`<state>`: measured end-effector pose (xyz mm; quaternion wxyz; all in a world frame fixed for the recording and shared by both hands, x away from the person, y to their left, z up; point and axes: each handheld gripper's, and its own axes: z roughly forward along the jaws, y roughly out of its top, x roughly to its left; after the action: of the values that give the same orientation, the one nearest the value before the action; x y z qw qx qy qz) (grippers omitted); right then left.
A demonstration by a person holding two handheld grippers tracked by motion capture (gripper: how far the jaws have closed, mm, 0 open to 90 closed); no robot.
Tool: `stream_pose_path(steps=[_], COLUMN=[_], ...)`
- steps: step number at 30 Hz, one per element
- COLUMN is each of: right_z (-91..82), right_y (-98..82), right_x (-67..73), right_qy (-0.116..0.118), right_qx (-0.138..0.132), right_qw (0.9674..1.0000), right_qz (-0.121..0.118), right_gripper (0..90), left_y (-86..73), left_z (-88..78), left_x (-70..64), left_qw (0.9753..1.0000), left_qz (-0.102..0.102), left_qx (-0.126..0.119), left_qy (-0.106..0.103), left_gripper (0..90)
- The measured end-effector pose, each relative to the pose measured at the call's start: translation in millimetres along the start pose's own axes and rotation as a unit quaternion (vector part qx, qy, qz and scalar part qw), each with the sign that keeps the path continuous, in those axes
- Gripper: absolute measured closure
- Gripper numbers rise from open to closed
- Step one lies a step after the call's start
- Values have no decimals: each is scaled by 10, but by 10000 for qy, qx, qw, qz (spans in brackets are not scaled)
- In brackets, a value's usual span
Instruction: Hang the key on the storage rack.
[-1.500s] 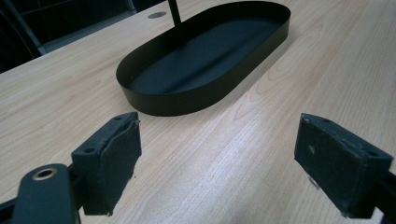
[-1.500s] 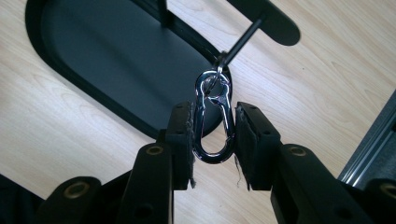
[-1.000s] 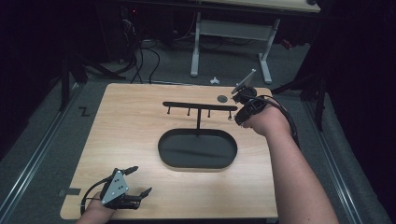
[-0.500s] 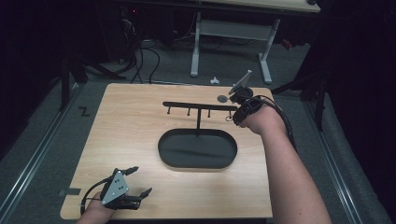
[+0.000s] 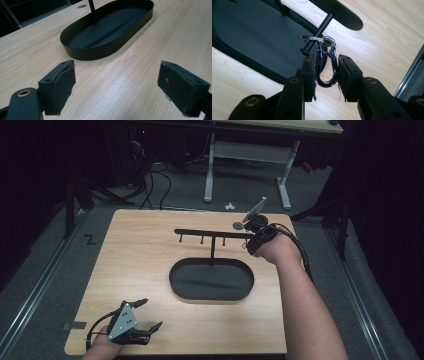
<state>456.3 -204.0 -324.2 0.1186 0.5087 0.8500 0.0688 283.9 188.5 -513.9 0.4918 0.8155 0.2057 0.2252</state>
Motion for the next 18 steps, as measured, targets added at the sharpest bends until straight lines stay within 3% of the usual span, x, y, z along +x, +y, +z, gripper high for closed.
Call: stream_pose_path(steps=[18], right_z=[12], right_y=[-35], right_x=[27], right_qy=[4], right_qx=[-55], right_qw=[10000], right_qz=[9], right_gripper=[610], left_y=[4], left_z=[11], left_x=[-11], left_qw=[10000], left_qz=[25], left_qx=[14], left_qy=[-32], left_gripper=[152])
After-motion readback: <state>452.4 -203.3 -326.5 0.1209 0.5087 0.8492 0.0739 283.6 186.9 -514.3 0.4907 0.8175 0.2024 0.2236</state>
